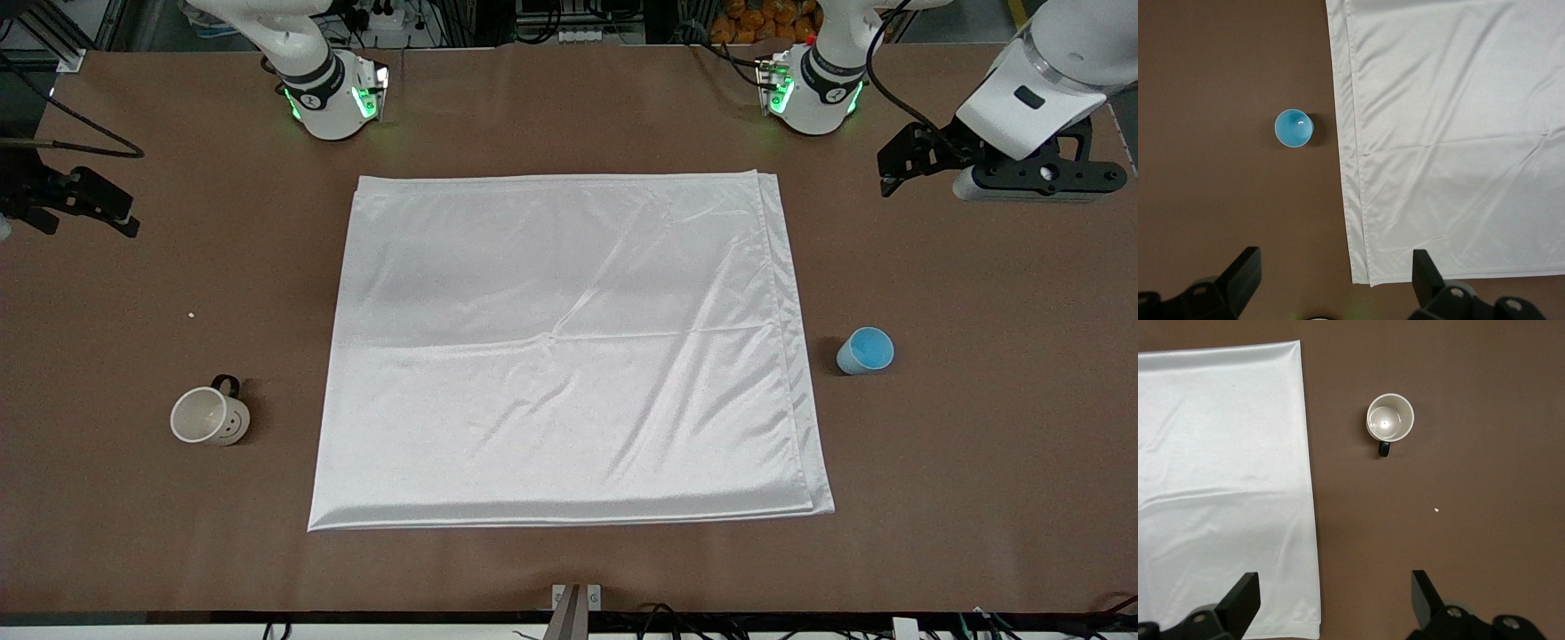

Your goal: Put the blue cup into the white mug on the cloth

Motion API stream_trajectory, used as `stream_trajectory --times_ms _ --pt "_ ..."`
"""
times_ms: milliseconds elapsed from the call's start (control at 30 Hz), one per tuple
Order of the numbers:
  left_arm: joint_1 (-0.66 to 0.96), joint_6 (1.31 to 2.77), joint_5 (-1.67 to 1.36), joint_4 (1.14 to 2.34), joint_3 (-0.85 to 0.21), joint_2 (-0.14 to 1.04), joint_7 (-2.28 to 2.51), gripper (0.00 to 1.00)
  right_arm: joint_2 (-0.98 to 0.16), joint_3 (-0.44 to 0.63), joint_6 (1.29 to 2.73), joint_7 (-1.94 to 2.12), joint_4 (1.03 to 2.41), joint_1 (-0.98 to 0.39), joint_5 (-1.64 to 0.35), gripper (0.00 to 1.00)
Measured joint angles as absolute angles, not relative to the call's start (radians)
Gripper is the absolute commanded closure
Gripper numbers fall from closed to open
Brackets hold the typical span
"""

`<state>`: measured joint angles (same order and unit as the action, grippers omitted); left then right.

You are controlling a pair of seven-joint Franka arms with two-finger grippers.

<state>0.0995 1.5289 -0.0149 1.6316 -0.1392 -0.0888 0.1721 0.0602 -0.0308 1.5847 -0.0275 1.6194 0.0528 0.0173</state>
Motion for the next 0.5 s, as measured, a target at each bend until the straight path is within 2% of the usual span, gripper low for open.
stream_trajectory --times_ms 500 --pt "0.091 1.53 -0.015 1.632 -0.138 -0.087 0.172 0.0 0.058 -0.03 1.581 -0.028 1.619 0.064 0.018 0.0"
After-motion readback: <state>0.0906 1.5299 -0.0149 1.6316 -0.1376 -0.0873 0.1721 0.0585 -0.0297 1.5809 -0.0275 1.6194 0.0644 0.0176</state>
